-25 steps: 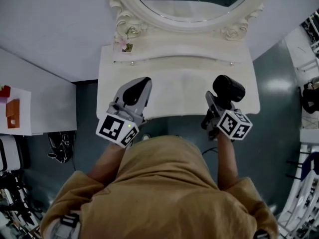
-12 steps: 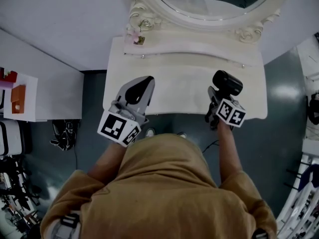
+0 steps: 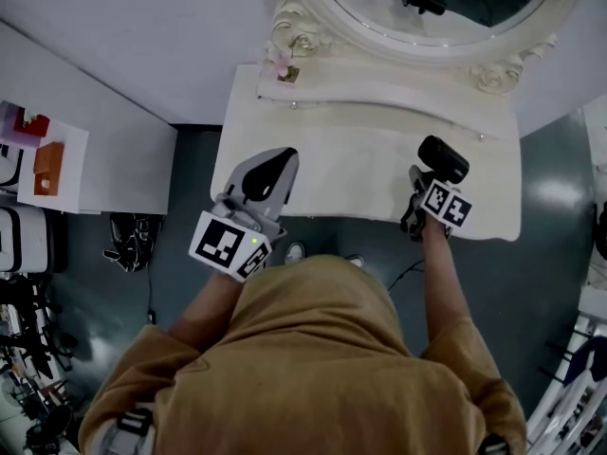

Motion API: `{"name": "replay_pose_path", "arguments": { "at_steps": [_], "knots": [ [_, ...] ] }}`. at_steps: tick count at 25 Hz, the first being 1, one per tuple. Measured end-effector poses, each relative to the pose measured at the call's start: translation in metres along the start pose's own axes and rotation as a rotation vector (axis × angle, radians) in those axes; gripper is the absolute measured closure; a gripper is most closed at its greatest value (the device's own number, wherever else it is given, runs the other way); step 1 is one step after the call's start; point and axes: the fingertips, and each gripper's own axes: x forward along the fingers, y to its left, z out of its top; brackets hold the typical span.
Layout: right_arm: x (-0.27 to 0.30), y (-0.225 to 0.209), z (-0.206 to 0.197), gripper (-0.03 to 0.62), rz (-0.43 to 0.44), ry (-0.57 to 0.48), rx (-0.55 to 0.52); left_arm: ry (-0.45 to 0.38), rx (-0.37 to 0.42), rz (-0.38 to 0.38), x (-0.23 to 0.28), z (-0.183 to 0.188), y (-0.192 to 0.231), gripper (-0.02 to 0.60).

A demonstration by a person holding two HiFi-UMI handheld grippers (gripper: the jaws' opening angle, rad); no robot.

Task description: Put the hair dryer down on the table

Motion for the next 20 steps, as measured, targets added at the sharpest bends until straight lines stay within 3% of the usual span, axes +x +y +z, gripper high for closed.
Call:
{"name": "replay_pose_path", "arguments": {
  "at_steps": [6,20],
  "knots": [
    [0.019,-0.008,-0.003,0.336,-0.04,0.033,-0.03,0.015,0.003,0.028,-0.01,-0.002,0.006,0.577],
    [0.044,-0.022,-0.014,0.332,-0.161,0.12,0.026,0.016,0.005,0.08,-0.037,-0.002,0.019,0.577]
  ]
}}
